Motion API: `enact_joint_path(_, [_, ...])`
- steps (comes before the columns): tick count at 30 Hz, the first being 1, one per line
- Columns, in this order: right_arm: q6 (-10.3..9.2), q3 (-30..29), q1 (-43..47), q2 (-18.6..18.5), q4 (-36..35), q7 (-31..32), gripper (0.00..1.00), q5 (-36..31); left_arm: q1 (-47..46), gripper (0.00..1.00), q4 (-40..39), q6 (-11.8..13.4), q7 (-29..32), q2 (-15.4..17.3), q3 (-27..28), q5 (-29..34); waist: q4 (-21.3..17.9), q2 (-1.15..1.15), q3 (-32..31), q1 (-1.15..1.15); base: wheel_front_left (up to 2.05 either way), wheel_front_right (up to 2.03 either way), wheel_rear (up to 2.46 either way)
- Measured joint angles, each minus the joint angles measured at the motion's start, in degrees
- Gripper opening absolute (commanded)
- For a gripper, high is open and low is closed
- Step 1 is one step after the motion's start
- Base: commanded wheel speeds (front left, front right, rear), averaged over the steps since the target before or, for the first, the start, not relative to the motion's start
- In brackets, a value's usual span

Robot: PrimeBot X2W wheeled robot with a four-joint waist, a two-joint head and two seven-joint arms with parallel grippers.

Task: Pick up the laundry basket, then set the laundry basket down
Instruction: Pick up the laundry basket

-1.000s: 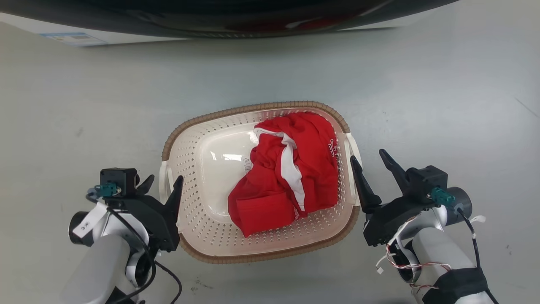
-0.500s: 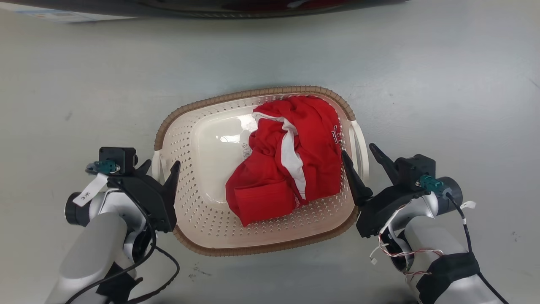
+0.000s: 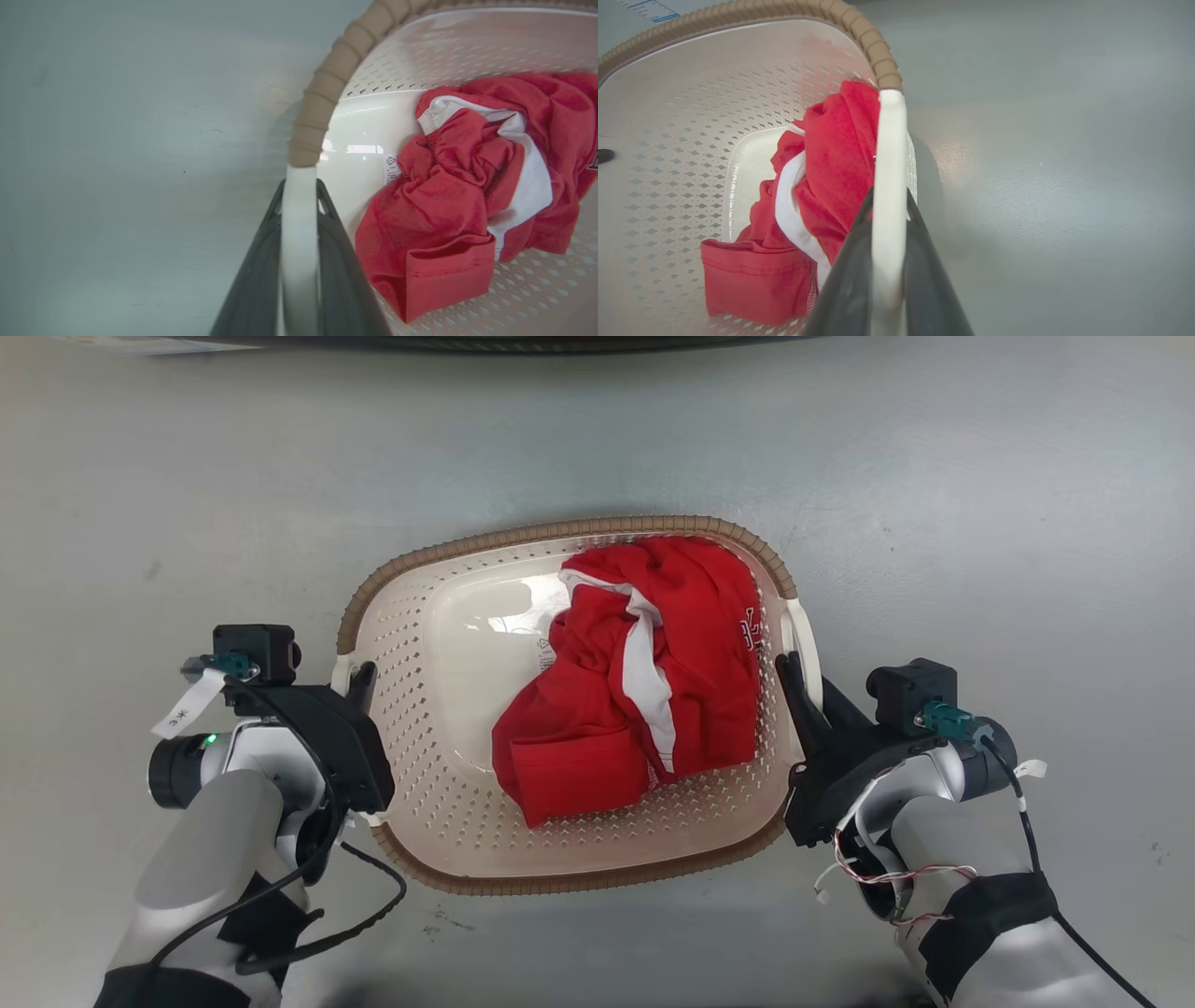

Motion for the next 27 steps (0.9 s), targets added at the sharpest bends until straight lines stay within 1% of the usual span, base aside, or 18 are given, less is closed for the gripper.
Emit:
enact_joint_path(8, [0.10, 1.2, -0.9, 0.0, 2.1, -0.3, 0.00, 1.1, -1.3, 0.00, 2.3, 0.0, -1.6, -0.6, -0.6, 0.0, 0.2, -0.01, 0.0, -0.02, 0.00, 0.00, 0.00])
enact_joint_path(13, [0.48, 1.6, -1.6, 0.0, 3.8, -0.7, 0.00, 2.5, -2.3, 0.00, 3.9, 0.0, -2.5, -1.2, -0.9, -0.1, 0.4, 0.00, -0.4, -0.01, 0.00, 0.00, 0.00])
enact_joint_path(15, [0.49, 1.9, -2.2, 0.0, 4.8, -0.6, 0.00, 3.0, -2.6, 0.00, 4.6, -0.4, -2.5, -1.4, -1.2, -0.2, 0.4, 0.00, -0.8, -0.01, 0.00, 0.00, 0.00])
enact_joint_path(20, [0.49, 2.1, -3.2, 0.0, 7.0, 0.5, 0.00, 4.5, -3.0, 0.00, 6.1, -0.4, -2.5, -2.2, -2.1, -0.6, 0.4, 0.00, -2.4, -0.01, 0.00, 0.00, 0.00])
enact_joint_path(24, [0.52, 2.3, -4.4, 0.0, 8.4, 1.8, 0.00, 5.7, -3.7, 0.00, 6.5, -0.4, -2.0, -2.3, -3.3, -1.1, 0.3, 0.00, -3.9, -0.01, 0.00, 0.00, 0.00])
enact_joint_path(27, [0.91, 2.4, -5.4, 0.0, 10.3, 3.5, 0.00, 7.2, -4.0, 0.00, 6.9, -0.4, -1.0, -2.6, -4.1, -2.0, 0.2, 0.00, -5.5, -0.01, 0.00, 0.00, 0.00])
